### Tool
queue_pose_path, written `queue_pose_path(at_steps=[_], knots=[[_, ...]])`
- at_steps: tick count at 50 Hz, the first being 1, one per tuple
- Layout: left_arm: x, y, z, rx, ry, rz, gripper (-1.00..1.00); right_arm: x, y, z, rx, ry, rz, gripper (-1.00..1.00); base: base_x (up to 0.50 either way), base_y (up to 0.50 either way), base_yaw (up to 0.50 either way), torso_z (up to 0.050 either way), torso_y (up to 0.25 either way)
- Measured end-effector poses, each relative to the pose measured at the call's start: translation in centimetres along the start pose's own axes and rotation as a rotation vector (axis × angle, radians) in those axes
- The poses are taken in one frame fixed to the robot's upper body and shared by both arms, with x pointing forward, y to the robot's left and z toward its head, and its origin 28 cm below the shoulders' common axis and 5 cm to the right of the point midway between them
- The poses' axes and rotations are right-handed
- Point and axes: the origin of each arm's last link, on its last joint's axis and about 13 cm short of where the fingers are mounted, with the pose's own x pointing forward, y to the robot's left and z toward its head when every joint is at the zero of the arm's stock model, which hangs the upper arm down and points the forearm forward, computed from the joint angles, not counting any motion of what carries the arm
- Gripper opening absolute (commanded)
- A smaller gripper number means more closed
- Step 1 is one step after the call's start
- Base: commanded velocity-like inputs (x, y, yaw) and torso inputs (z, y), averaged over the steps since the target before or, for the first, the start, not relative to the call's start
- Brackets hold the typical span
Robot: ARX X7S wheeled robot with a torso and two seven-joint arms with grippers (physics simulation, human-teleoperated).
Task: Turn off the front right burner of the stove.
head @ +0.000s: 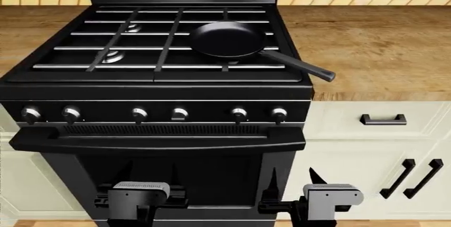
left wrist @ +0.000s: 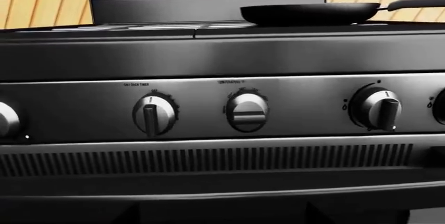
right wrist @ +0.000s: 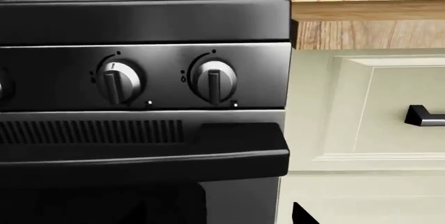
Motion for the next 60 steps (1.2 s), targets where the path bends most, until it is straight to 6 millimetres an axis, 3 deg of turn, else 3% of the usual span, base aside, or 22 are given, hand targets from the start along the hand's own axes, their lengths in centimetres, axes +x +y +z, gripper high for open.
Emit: queue_pose_path(at_steps=[18,39,60], knots=[[-0.07,-0.02,-0.02,-0.001,0.000,-0.002,1.00,0.02,-0.01,-0.09,0.009,0.009,-0.002,1.00,0.00,0.01,0.00,0.000,0.000],[-0.16,-0.08,-0.29,0.005,0.006,-0.004,1.00,0.15,-0.05,-0.04,0.019,0.013,-0.003,1.00,0.00,0.00,0.00,-0.049,0.000],[-0.32,-0.13,-0.15,-0.004,-0.003,-0.004,1.00,0.00,0.06,0.46,0.042,-0.001,0.004,1.00,0.00,0.00,0.00,-0.001,0.000]])
